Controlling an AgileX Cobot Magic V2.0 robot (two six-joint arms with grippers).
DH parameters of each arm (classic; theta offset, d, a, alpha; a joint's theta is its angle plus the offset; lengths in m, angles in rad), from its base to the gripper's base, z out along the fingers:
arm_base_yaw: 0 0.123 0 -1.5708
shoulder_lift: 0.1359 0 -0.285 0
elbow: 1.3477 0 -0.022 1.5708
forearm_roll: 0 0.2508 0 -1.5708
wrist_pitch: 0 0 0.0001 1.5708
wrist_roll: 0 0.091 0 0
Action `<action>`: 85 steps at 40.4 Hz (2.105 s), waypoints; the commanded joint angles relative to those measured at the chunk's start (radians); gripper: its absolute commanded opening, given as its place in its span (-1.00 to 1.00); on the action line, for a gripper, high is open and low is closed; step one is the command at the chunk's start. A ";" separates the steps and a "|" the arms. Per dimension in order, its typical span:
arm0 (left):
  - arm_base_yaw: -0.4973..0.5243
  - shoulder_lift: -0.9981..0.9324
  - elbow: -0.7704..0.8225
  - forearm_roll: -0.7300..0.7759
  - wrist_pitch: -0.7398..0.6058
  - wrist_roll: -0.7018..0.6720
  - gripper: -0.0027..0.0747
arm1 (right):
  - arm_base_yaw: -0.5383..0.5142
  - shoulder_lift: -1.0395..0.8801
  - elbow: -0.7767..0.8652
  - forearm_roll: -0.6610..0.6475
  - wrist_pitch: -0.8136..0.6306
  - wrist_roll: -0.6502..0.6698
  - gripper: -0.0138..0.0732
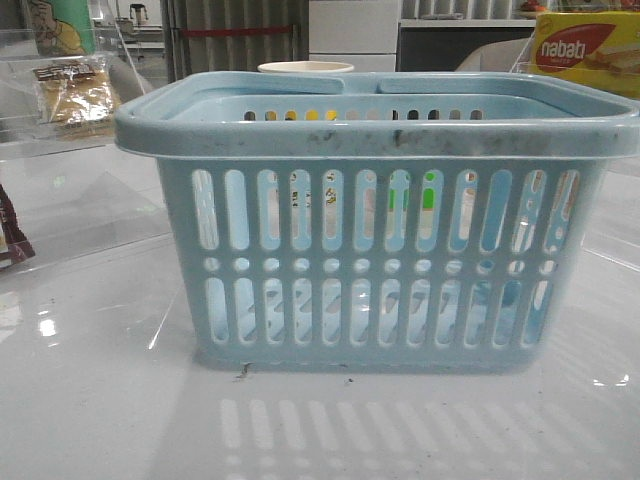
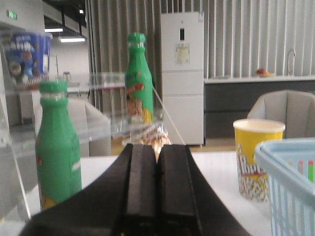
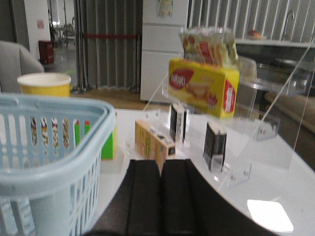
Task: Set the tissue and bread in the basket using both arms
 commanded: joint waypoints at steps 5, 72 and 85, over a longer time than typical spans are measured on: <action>-0.001 0.007 -0.256 -0.011 0.049 -0.007 -0.70 | 0.002 0.055 -0.237 0.004 0.005 -0.001 -0.55; -0.001 0.468 -0.562 0.128 0.702 -0.007 0.45 | 0.002 0.589 -0.635 -0.086 0.682 -0.001 0.49; -0.001 0.468 -0.562 0.128 0.683 -0.007 0.30 | 0.001 0.620 -0.635 -0.112 0.676 0.009 0.52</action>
